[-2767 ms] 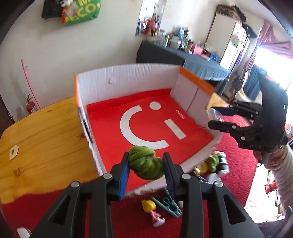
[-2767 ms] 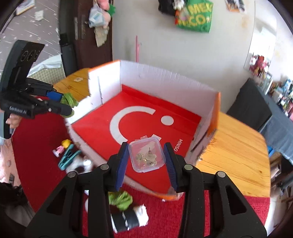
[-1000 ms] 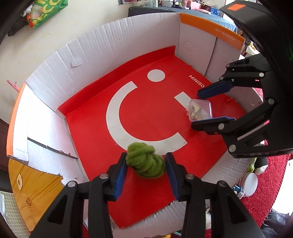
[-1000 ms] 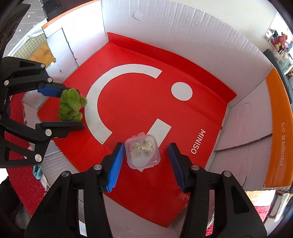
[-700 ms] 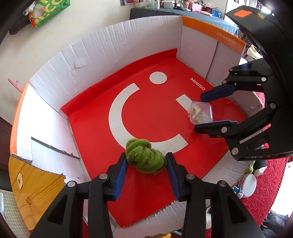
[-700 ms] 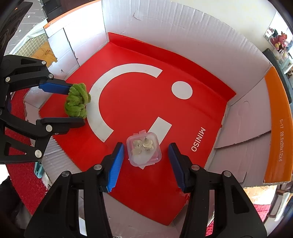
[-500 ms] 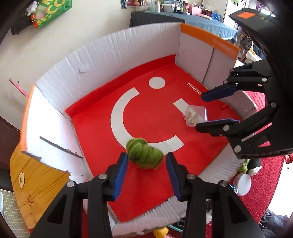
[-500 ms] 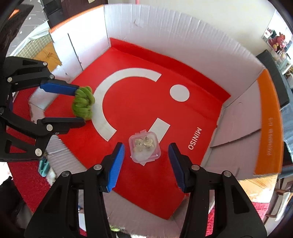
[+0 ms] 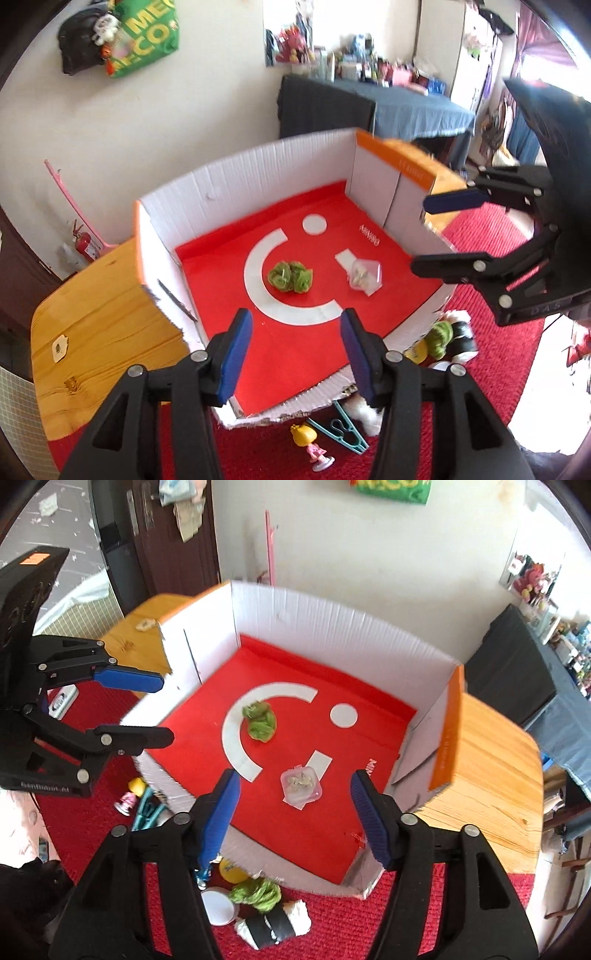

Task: Organize objects
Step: 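Lift both tools out of the box and back over the rug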

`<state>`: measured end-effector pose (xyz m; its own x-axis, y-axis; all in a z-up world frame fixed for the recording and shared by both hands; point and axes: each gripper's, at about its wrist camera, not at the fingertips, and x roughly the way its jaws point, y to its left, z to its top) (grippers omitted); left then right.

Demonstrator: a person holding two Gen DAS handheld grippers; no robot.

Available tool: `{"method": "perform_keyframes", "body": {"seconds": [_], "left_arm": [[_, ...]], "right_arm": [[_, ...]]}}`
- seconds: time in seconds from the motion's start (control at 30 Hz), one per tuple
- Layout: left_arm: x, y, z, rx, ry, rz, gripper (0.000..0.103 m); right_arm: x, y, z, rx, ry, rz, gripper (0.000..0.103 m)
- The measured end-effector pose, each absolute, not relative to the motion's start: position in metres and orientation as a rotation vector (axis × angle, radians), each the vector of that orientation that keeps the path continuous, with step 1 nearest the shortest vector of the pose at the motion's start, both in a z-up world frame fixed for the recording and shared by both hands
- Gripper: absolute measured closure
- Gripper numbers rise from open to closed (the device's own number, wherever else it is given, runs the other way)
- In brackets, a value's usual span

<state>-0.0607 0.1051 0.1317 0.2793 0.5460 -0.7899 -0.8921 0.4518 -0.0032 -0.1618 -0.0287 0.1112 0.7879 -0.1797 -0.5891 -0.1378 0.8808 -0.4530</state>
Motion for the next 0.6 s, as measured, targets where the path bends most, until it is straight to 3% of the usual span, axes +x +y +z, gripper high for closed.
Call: {"method": "perform_keyframes", "body": {"seconds": [0.13, 0.17, 0.6], "left_arm": [[-0.068, 0.086, 0.147, -0.458, 0.735, 1.041, 0.042], [-0.070, 0.081, 0.149, -0.448, 0.712, 1.048, 0.042], [-0.090, 0.016, 0.159, -0.370, 0.490, 1.104, 0.027]], "right_arm": [[-0.186, -0.028, 0.121, -0.466, 0.599, -0.014, 0.035], [-0.195, -0.027, 0.127, -0.385, 0.664, -0.104, 0.033], [-0.275, -0.011, 0.127, -0.338, 0.429, -0.174, 0.018]]}}
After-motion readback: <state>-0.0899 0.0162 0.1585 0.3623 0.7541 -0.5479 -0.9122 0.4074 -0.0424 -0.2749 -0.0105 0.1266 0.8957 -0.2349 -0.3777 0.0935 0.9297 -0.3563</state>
